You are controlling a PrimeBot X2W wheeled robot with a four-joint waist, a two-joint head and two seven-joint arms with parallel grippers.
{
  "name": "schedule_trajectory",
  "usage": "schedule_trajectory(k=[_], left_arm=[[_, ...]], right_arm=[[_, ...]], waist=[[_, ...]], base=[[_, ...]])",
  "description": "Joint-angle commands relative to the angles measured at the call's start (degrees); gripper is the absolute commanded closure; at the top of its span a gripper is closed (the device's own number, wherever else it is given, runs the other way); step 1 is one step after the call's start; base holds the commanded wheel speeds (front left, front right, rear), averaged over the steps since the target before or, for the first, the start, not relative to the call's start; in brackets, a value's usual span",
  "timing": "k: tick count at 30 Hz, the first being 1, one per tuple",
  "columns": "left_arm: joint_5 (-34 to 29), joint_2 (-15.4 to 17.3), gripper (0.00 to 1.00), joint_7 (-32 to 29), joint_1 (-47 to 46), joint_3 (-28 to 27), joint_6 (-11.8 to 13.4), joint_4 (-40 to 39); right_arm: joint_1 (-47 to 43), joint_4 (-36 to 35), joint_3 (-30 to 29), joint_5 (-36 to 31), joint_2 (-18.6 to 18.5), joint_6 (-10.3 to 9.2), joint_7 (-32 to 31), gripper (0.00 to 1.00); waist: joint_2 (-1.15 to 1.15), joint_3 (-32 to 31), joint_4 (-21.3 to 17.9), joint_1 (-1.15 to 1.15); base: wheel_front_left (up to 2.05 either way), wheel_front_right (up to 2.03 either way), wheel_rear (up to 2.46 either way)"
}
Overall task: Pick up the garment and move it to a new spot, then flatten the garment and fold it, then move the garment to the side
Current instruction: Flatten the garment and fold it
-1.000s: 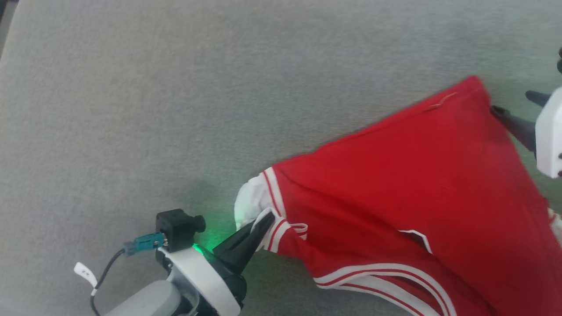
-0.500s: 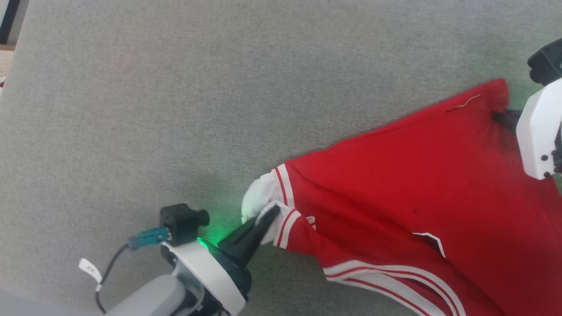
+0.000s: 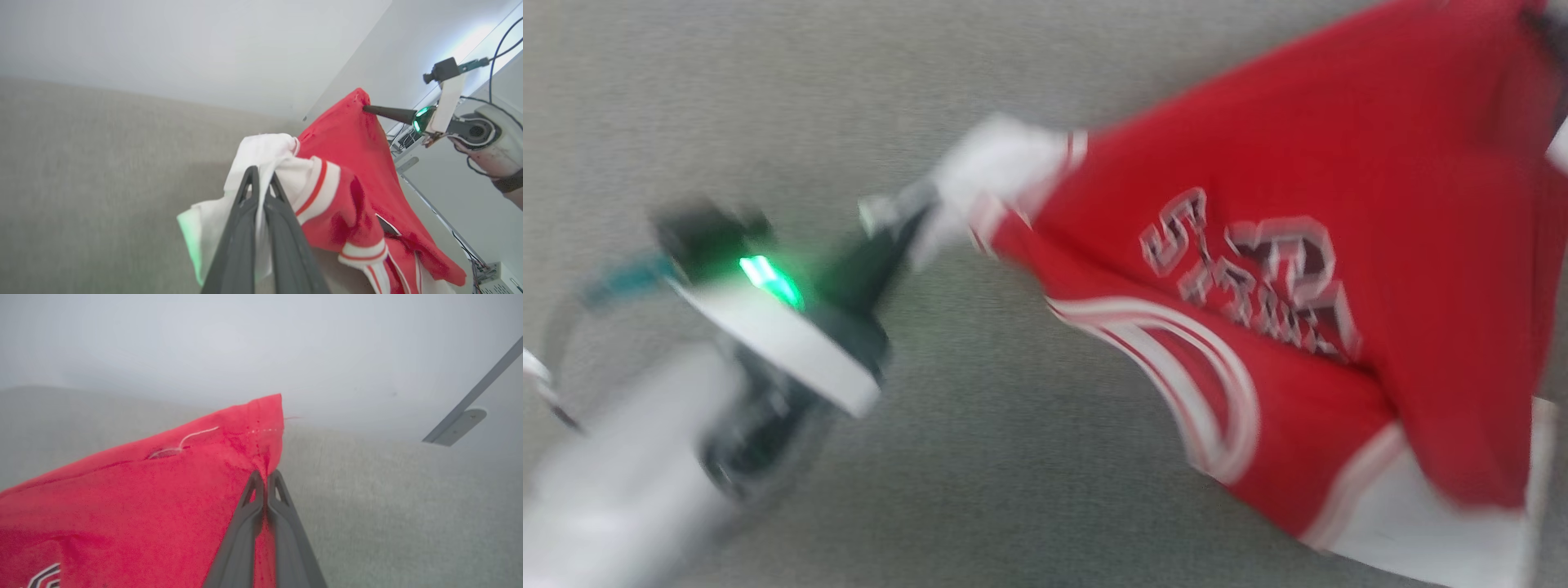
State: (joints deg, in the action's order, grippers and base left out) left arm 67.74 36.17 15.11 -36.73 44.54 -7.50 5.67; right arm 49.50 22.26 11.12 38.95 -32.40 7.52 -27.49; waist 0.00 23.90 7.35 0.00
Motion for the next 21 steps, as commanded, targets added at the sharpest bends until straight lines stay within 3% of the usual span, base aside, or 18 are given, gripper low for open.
schedule_trajectory(k=[1, 8, 13, 16, 21], left_arm=[[1.3, 1.1, 1.0, 0.1, -3.1, -0.1, 0.1, 0.0], [10.0, 4.7, 1.0, -4.8, -25.0, -0.4, 0.1, 5.6], [14.6, 3.5, 1.0, -7.5, -41.2, -4.2, 0.1, 15.1], [15.4, 2.3, 1.0, -5.8, -49.5, -6.4, 0.1, 18.8], [17.6, 0.7, 1.0, -4.5, -56.0, -8.2, 0.1, 21.9]], right_arm=[[2.5, 1.4, -1.4, -1.2, 0.9, -0.07, 1.5, 1.0], [19.5, 11.4, -11.4, -8.2, 6.2, -0.08, 9.7, 1.0], [31.5, 17.2, -16.9, -13.8, 9.1, -0.1, 16.3, 1.0], [36.5, 20.5, -18.8, -16.6, 10.2, -0.15, 20.1, 1.0], [41.4, 25.8, -20.5, -18.9, 11.0, -0.16, 23.5, 1.0]], waist=[[0.0, 0.8, -1.4, 0.0], [0.0, 4.8, -5.2, 0.0], [0.0, 6.9, -7.7, 0.0], [0.0, 7.1, -8.8, 0.0], [0.0, 6.4, -9.2, 0.0]], base=[[0.0, 0.0, 0.0], [0.0, 0.0, 0.0], [0.0, 0.0, 0.0], [0.0, 0.0, 0.0], [0.0, 0.0, 0.0]])
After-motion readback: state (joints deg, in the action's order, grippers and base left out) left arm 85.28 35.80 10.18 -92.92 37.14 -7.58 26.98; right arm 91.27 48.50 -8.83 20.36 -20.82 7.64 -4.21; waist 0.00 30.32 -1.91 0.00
